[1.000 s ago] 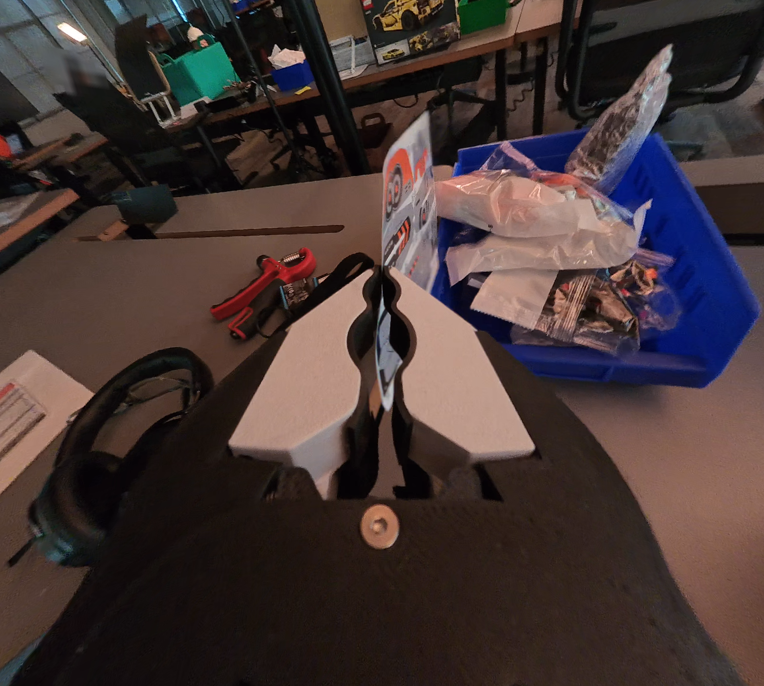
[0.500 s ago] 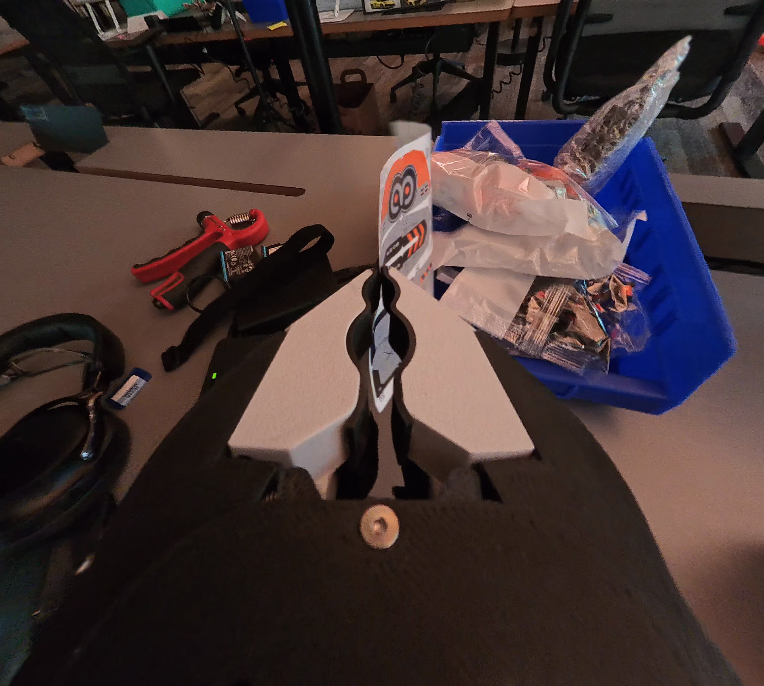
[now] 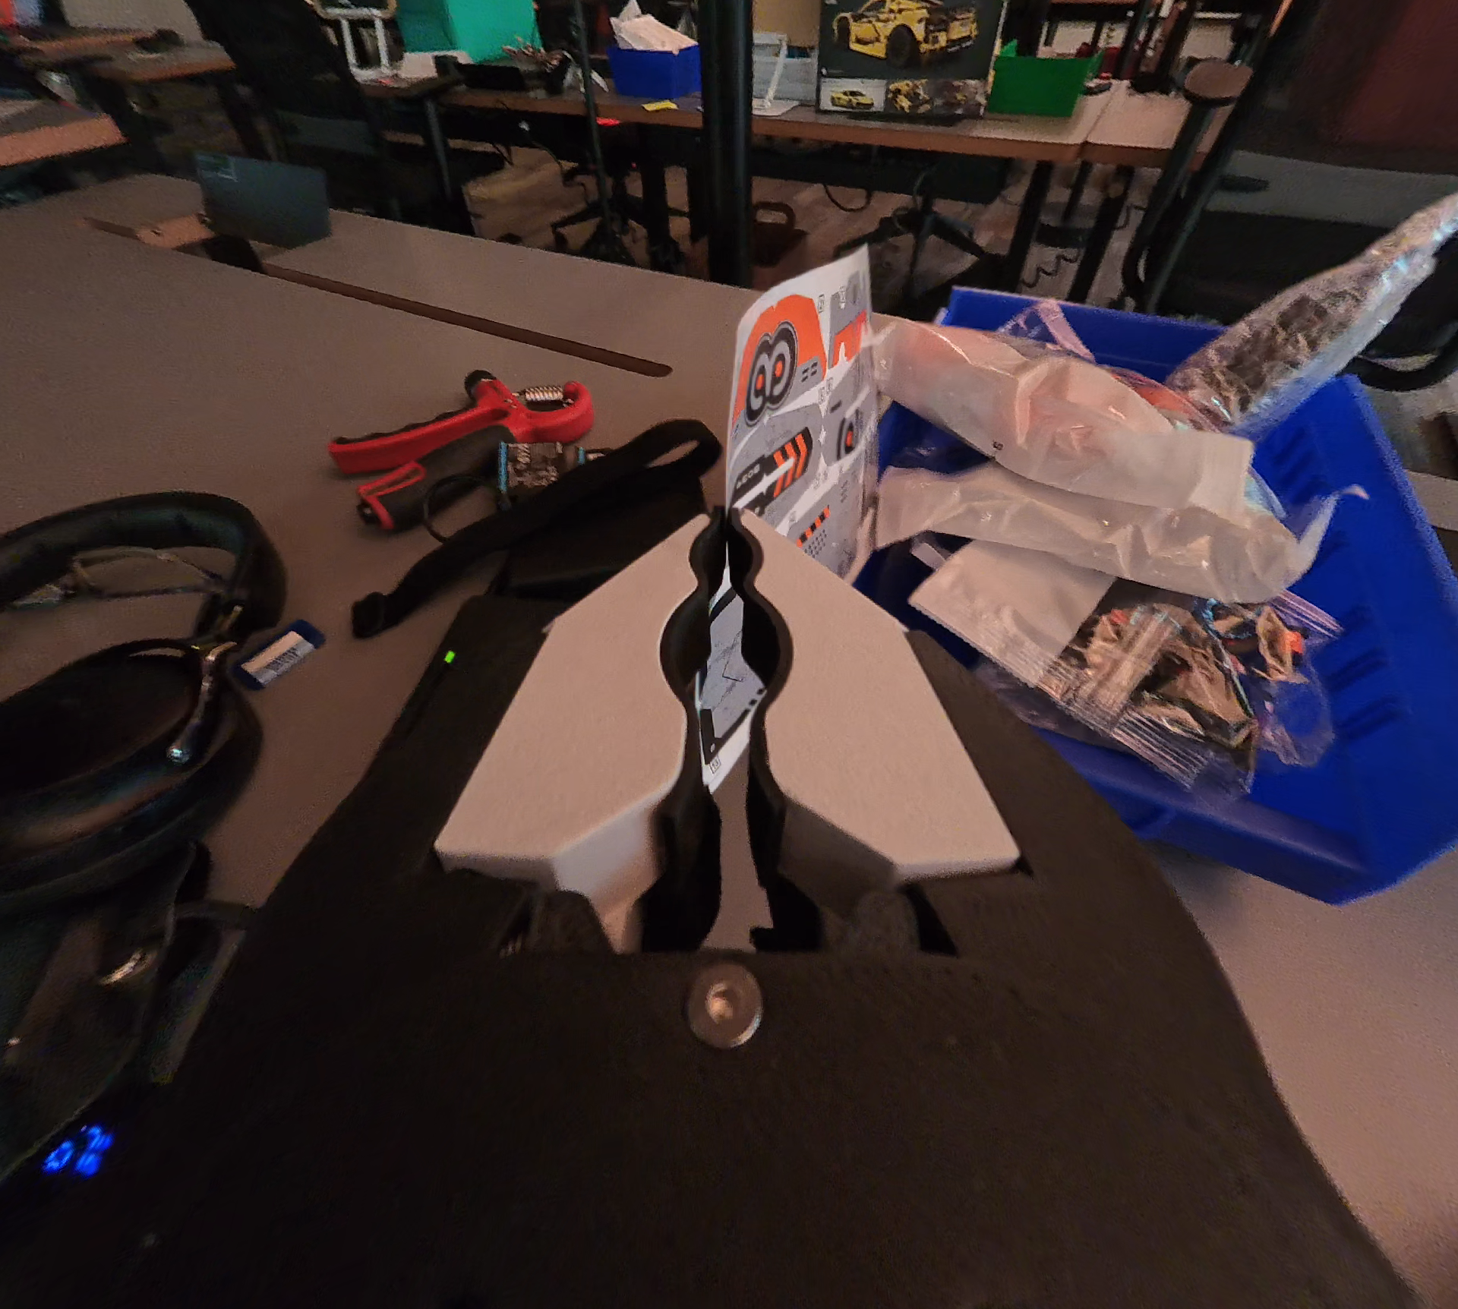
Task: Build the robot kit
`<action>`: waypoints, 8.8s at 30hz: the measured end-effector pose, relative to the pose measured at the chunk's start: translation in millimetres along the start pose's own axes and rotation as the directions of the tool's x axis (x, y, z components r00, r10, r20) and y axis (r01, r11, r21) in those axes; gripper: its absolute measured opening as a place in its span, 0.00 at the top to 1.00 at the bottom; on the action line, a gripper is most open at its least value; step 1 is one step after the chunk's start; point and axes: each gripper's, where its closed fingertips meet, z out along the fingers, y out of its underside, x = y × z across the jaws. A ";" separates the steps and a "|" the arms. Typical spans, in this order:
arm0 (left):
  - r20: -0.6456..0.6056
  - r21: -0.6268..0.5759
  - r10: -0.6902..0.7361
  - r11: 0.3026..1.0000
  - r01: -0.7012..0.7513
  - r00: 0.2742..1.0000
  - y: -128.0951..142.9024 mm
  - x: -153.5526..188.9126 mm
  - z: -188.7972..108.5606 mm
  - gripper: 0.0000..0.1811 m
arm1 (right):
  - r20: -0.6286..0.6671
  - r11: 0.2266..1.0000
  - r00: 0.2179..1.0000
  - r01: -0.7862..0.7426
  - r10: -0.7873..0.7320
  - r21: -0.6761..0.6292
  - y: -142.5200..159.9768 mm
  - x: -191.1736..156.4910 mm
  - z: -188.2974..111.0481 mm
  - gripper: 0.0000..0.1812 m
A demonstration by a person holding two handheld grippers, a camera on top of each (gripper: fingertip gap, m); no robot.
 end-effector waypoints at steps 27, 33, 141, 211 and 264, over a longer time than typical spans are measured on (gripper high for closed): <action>-0.051 -0.139 0.179 0.973 -0.184 0.983 29.0 40.3 34.8 1.00 | -0.001 1.000 1.000 0.009 -0.009 0.006 0.3 -0.7 -2.6 1.00; -0.037 -0.081 0.022 0.996 -0.025 0.999 18.4 20.1 27.3 1.00 | 0.006 1.000 1.000 0.010 -0.010 0.004 0.3 -1.3 -1.6 1.00; -0.883 0.056 0.178 0.959 -0.279 0.435 1.4 226.8 -234.6 0.62 | 0.238 0.991 0.962 0.127 -0.133 0.040 -170.1 -5.4 106.7 0.73; -0.494 0.388 0.844 0.431 -0.815 0.211 176.9 195.6 -300.8 0.64 | 0.178 0.618 0.650 0.759 -0.739 -0.205 -11.9 -74.1 79.8 0.68; -0.873 -0.398 -0.089 0.698 -0.595 0.480 233.5 224.4 -341.1 0.77 | 0.477 0.882 0.879 0.218 0.009 -0.418 2.9 -89.8 73.1 0.81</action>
